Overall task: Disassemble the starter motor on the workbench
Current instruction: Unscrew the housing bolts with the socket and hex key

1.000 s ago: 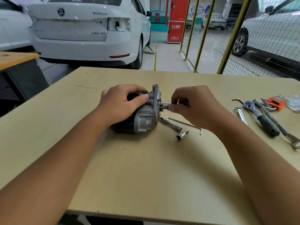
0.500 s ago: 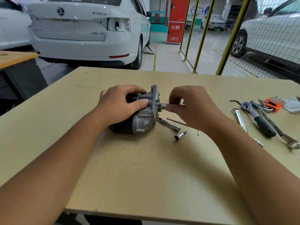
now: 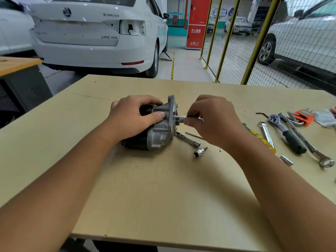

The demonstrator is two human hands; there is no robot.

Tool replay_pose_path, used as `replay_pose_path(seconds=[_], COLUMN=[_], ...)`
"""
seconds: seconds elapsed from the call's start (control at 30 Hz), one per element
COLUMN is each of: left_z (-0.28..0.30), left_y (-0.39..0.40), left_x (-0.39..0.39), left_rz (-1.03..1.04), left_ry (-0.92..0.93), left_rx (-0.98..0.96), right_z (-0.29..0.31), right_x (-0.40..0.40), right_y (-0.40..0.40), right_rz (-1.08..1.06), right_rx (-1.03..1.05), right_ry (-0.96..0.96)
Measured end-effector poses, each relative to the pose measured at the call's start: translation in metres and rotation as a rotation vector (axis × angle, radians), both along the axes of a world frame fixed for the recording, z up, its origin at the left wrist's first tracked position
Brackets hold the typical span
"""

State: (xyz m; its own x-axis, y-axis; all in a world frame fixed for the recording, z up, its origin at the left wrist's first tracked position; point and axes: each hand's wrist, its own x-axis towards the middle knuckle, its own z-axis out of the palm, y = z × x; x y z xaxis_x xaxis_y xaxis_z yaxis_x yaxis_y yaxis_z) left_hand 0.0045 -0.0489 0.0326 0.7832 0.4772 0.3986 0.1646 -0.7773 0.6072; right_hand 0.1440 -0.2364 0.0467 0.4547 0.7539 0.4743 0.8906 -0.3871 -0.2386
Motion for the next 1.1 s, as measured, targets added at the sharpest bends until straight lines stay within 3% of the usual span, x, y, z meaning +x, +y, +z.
replay_pose_path(seconds=[0.17,0.37,0.9,1.1], left_z=[-0.001,-0.001,-0.002,-0.002], left_y=[0.000,0.001,0.001,0.002], left_x=[0.003,0.004,0.003,0.003], left_rz=[0.019,0.010,0.012,0.006], left_ry=[-0.013,-0.012,-0.014,-0.014], left_rx=[0.016,-0.001,-0.003,-0.011], right_z=[0.000,0.003,0.000,0.000], right_x=[0.003,0.010,0.009,0.010], right_y=[-0.002,-0.004,-0.006,-0.003], right_rz=[0.053,0.088,0.129,0.127], right_rx=[0.043,-0.044,0.103,0.019], right_ry=[0.099,0.068,0.110,0.063])
